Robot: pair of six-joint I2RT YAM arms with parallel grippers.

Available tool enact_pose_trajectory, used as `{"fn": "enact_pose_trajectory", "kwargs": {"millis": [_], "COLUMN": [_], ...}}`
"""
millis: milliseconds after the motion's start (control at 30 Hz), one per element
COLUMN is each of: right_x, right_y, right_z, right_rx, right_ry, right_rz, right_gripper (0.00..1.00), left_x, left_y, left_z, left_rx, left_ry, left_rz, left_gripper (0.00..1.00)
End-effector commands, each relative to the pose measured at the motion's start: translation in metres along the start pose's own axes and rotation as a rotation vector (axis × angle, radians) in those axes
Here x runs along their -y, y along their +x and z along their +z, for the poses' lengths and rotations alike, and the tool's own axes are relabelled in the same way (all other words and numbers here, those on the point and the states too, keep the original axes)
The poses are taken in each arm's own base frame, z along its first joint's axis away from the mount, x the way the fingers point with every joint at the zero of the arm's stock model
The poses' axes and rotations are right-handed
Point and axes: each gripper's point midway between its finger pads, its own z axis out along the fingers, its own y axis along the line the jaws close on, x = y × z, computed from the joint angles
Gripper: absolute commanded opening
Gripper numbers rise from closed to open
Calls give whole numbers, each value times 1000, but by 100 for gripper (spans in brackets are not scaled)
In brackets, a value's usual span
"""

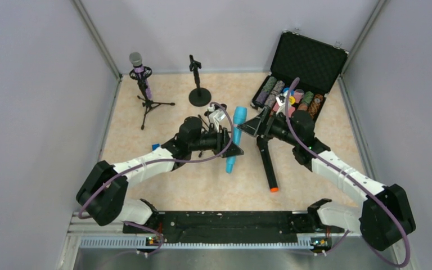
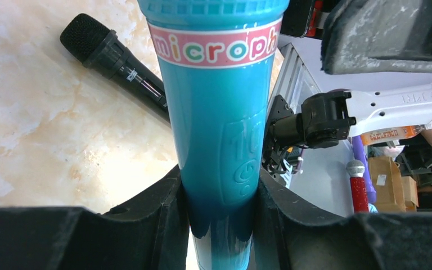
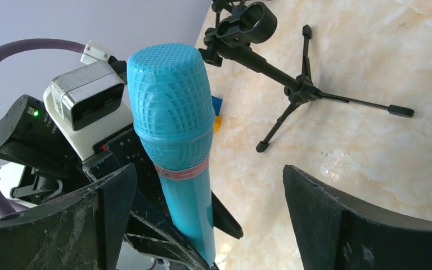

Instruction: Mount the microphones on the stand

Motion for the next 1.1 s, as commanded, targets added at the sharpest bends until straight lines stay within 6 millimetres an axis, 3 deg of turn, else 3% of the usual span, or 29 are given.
{"fn": "enact_pose_trajectory", "kwargs": {"millis": [0,167,367,533,900,1067], "right_x": [-19,-34,-51,-60,-72,-74], "right_y": [-17,-25,-17,-14,-4,-3], "right_z": [-12,-12,-7,-2,3,3], "right_rx": [34,-5,-55,-79,-121,-123], "right_ry": [-88,-165,-309,-385,-503,-533], "right_rz": [-86,-131,-95,-59,-14,-1], "right_gripper": [99,99,98,91,47,10], "left_x": [28,40,53,54,50,47], "left_y": [-30,-31,-32,-31,-26,-25], "left_z": [-4,-5,-4,-6,-3,-2], "left_rx": [72,72,64,61,42,40], "left_ry": [62,124,203,211,211,195], "left_rz": [92,98,107,108,91,87], "left_gripper": [0,0,0,0,0,2]}}
